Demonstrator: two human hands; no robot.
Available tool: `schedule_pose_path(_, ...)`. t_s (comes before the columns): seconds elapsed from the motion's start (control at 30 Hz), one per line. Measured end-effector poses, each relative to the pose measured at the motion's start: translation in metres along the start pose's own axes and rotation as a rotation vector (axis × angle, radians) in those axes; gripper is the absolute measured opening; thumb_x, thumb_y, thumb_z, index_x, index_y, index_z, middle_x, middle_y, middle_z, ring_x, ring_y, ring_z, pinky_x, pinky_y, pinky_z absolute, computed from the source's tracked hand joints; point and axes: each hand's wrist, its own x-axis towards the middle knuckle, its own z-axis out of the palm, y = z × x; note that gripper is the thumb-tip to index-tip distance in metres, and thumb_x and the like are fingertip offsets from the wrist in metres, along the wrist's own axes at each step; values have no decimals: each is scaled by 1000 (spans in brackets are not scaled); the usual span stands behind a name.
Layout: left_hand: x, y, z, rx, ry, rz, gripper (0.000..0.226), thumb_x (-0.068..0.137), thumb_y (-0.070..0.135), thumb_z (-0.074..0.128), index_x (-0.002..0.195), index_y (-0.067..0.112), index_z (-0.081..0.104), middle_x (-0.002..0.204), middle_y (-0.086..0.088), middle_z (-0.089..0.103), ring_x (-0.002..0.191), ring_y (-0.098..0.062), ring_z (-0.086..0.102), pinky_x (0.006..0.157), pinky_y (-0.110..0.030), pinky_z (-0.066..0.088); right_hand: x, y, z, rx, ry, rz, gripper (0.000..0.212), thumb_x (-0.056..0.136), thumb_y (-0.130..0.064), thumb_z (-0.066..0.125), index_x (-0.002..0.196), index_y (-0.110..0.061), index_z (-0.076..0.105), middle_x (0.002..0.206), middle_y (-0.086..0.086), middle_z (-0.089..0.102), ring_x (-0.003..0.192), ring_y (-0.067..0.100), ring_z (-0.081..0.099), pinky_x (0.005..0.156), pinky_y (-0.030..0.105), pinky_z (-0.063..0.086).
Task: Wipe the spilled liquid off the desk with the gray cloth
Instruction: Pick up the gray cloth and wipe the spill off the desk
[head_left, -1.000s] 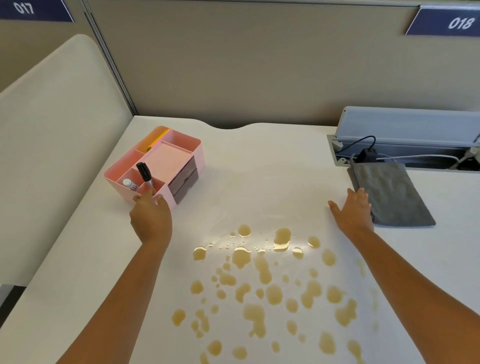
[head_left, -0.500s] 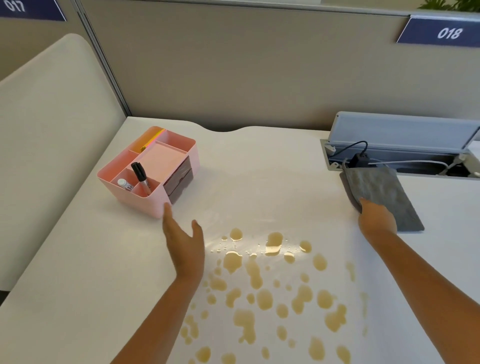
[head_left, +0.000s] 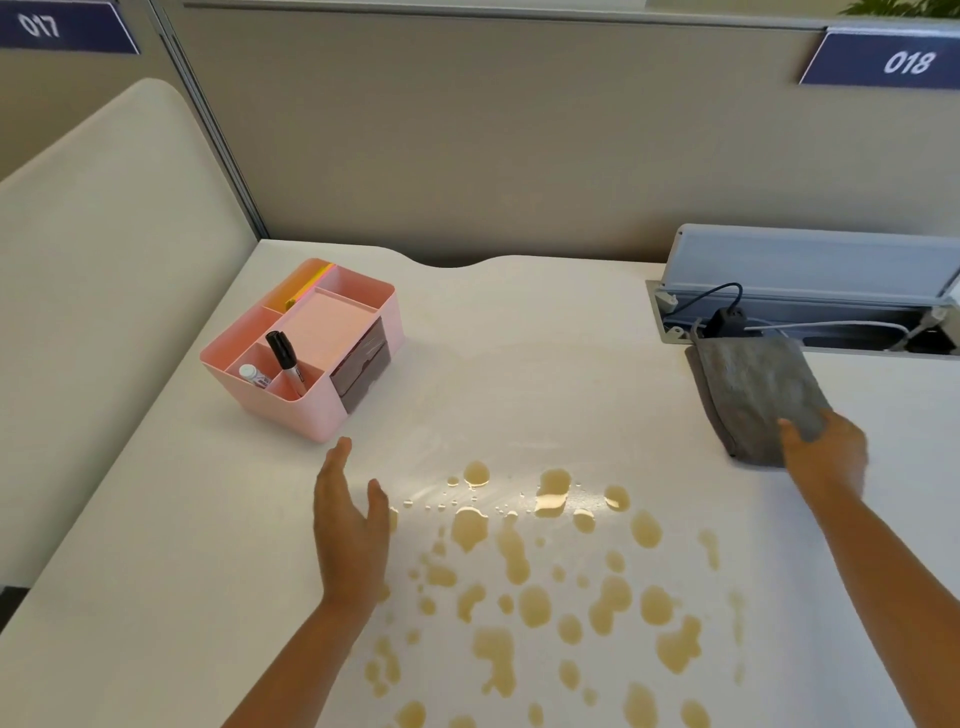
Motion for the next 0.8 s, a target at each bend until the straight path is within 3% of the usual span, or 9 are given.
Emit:
schedule_pose_path(0.17, 11, -39, -29, 195, -141, -33, 46, 90, 9, 46, 134, 14, 39, 144, -13, 41, 140, -25, 27, 111, -36, 24, 13, 11, -8, -122, -94, 203, 62, 89, -22, 60, 132, 11, 30, 132, 38, 38, 124, 50, 35, 101, 52, 30)
schedule_pose_path(0.33, 17, -67, -51, 417, -297, 21, 46, 92, 17, 43, 137, 9, 36, 144, -12, 42, 143, -28, 20, 117, -44, 16, 28, 1, -13, -18, -54, 257, 42, 86, -11, 59, 118, 14, 48, 118, 37, 53, 108, 50, 51, 91, 49, 42)
schedule_pose_path(0.5, 20, -79, -64, 554, -315, 120, 45, 91, 15, 45, 135, 8, 39, 139, -14, 48, 139, -33, 29, 113, -48, 23, 38, -33, -30, 290, 114, 101, 44, 76, -15, 63, 119, -7, 60, 117, 22, 63, 101, 35, 59, 91, 43, 46)
schedule_pose_path(0.6, 20, -80, -64, 563, -310, 119, 45, 92, 17, 43, 136, 10, 39, 139, -13, 49, 139, -31, 30, 113, -45, 23, 39, -60, -52, 459, 112, -4, 50, 72, -20, 61, 122, -27, 57, 120, 10, 63, 100, 24, 59, 87, 39, 49)
schedule_pose_path(0.7, 20, -81, -63, 554, -301, 122, 44, 92, 17, 43, 136, 11, 39, 139, -12, 49, 139, -30, 30, 114, -45, 22, 25, -89, -72, 432, 150, -139, 51, 71, -22, 60, 118, -37, 52, 106, 3, 63, 89, 18, 58, 76, 30, 47)
schedule_pose_path(0.8, 19, -82, -64, 542, -292, 126, 44, 93, 18, 41, 136, 12, 39, 139, -12, 49, 139, -28, 30, 114, -45, 22, -20, -114, -55, 290, 33, -269, 51, 74, -10, 62, 121, -28, 53, 100, 7, 61, 83, 18, 53, 71, 28, 44)
